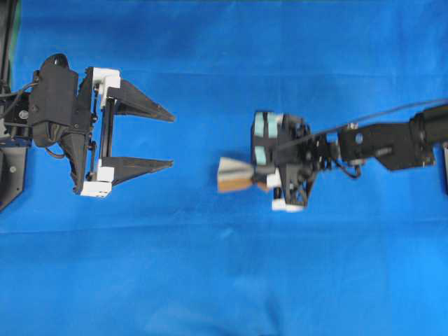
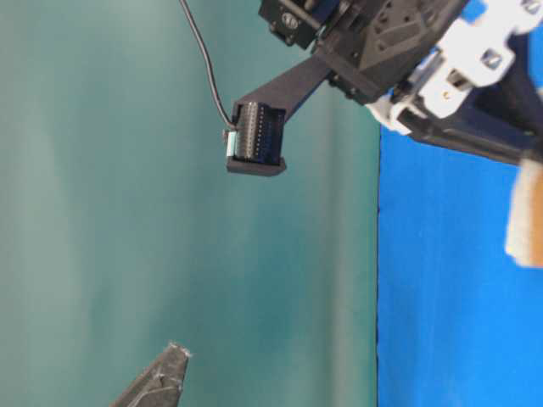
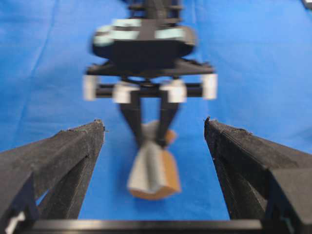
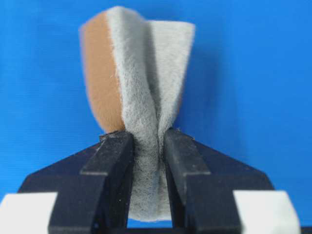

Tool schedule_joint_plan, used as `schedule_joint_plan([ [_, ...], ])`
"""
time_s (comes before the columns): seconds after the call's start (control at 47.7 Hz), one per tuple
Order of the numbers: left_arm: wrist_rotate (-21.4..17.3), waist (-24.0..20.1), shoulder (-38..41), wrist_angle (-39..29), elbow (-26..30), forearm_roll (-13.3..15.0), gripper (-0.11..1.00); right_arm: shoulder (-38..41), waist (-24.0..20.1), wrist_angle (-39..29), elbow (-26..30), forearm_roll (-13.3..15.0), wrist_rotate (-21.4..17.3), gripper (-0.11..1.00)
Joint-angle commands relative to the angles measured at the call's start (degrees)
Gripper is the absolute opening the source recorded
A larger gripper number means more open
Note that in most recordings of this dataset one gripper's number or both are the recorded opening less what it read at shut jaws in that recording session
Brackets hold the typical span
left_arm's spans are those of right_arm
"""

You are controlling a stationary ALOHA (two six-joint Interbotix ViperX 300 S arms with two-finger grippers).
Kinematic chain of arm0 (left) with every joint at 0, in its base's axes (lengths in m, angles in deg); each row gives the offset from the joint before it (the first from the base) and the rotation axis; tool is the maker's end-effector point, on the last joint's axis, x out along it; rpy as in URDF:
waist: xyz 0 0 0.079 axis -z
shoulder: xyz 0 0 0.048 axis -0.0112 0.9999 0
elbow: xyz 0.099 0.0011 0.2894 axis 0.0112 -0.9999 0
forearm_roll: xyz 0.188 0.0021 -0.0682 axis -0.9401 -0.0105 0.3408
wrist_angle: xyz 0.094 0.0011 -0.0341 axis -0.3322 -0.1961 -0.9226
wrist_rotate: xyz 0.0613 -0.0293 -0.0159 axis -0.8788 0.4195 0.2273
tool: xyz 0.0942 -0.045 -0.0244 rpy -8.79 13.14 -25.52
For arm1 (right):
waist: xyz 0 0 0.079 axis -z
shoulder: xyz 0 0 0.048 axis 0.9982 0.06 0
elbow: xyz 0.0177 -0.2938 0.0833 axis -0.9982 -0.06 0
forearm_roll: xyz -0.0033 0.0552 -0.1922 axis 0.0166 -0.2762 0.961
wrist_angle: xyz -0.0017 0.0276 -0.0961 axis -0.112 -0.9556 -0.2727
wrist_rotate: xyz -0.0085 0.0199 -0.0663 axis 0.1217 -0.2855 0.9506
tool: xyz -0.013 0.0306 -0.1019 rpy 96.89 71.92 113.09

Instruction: Hand over the sponge with the left arm and wipe it with the right arm.

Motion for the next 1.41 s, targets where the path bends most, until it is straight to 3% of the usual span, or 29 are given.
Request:
schedule_joint_plan([
  [0.0,-0.09,0.18,-0.18,0.44,0.18,-0.18,0.81,-1.41,6.15,0.09,-0.09,2.46,0.18,0.27],
  [0.168,-0.09,0.18,-0.18,0.44,0.18,-0.18,0.81,-1.41,11.95,1.41,0.09,5.45,0.18,0.27],
  [0.378,-0.18,0.18,-0.18,0.35,0.18,-0.18,0.81,-1.41,11.95,1.93,-0.09,5.54,-0.26,0.27],
  [0.546,-0.35,0.18,-0.18,0.44,0.18,-0.18,0.81,-1.41,6.33,1.76,-0.18,4.31,-0.88,0.27],
  [0.818,-0.35,0.18,-0.18,0.44,0.18,-0.18,0.81,-1.41,-7.12,0.97,0.88,-3.43,-0.88,0.27],
  [1.007,-0.44,0.18,-0.18,0.53,0.18,-0.18,0.81,-1.41,-11.95,-1.32,2.11,-5.98,-0.88,0.27],
  [1.238,-0.09,0.26,-0.18,0.53,0.18,-0.18,0.81,-1.41,-10.02,-1.85,2.2,-5.54,-0.62,0.27],
  [1.385,-0.18,0.35,-0.18,0.53,0.18,-0.18,0.81,-1.41,-5.62,-1.85,1.93,-3.6,0.0,0.27],
])
